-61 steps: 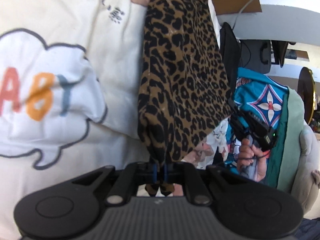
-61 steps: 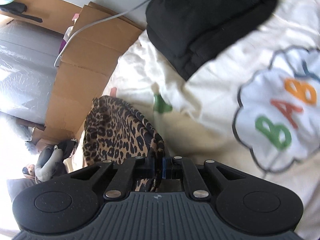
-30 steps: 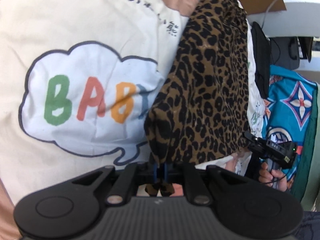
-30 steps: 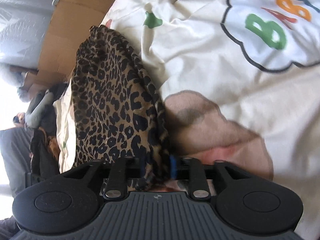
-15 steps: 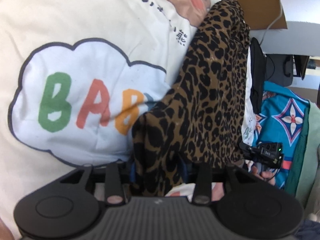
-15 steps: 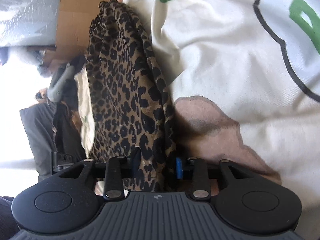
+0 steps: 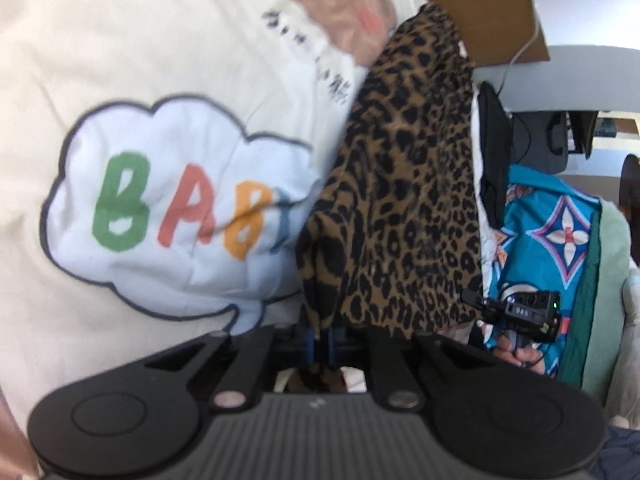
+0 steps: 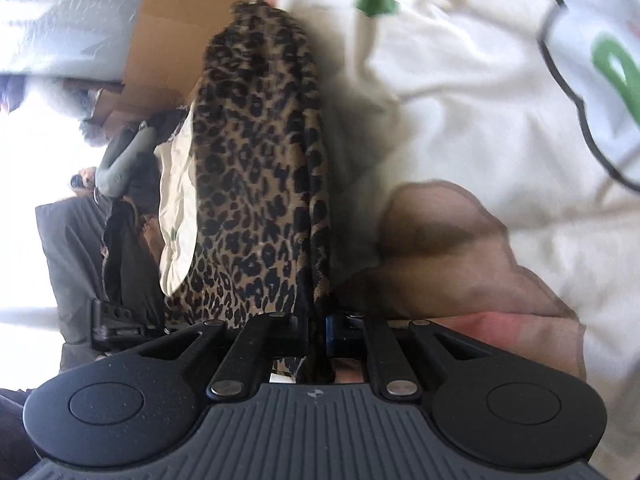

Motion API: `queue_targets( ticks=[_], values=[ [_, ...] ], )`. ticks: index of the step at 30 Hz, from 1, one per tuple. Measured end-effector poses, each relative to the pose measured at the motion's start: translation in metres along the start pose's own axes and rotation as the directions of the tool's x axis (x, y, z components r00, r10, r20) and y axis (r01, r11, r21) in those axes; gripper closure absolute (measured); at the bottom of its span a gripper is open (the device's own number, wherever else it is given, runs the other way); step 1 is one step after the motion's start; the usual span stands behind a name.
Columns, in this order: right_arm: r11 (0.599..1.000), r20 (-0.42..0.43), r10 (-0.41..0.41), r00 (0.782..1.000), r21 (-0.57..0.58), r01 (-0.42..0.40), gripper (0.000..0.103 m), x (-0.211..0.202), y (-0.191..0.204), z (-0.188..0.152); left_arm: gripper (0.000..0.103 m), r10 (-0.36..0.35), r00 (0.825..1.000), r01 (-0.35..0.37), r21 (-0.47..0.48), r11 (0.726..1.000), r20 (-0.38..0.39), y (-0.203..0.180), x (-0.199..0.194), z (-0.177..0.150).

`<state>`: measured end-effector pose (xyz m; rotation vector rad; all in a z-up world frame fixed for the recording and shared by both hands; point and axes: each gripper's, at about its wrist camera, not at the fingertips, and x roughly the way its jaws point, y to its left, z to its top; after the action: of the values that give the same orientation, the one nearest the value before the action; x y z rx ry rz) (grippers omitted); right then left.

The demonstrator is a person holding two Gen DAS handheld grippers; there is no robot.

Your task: Fold clothes

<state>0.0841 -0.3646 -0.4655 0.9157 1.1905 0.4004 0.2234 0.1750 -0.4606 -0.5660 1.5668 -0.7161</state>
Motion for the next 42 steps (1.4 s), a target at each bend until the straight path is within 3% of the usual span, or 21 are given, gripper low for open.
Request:
queue_targets(
  ticks=[7,17,22,31,37,42],
  values=[
    [0.999,0.042,0.002,0.999,-0.045,0.000,0.098,-0.019,0.037,0.004,0.097,-0.014,0.997,0.012,0.026,1.000,0.076,-0.043,-0.033,0.007],
    [0.997,0.099,0.023,0.995,-0.079,-0.015,0.098,-0.042,0.082,-0.004,0.097,0.055,0.988,-0.067,0.078,0.995,0.144,-0.085,-0.076,0.006],
    [0.996,0.102,-0.013,0.995,-0.087,0.022,0.098,-0.055,0.096,-0.013,0.097,0.071,0.989,-0.088,0.129,0.988,0.133,-0.103,-0.083,0.006],
    [0.997,0.109,-0.011,0.994,-0.072,0.019,0.098,-0.067,0.108,-0.050,0.097,0.011,0.993,-0.026,0.127,0.992,0.119,-0.110,-0.098,0.002],
    [1.000,0.126,0.025,0.992,-0.014,-0.023,0.098,-0.070,0.087,-0.086,0.097,-0.001,0.996,-0.012,0.140,0.990,0.091,-0.110,-0.097,-0.009],
    [0.999,0.113,0.018,0.993,0.038,-0.023,0.098,-0.066,0.074,-0.108,0.097,0.022,0.998,-0.027,0.109,0.994,0.053,-0.085,-0.096,-0.011]
  ],
)
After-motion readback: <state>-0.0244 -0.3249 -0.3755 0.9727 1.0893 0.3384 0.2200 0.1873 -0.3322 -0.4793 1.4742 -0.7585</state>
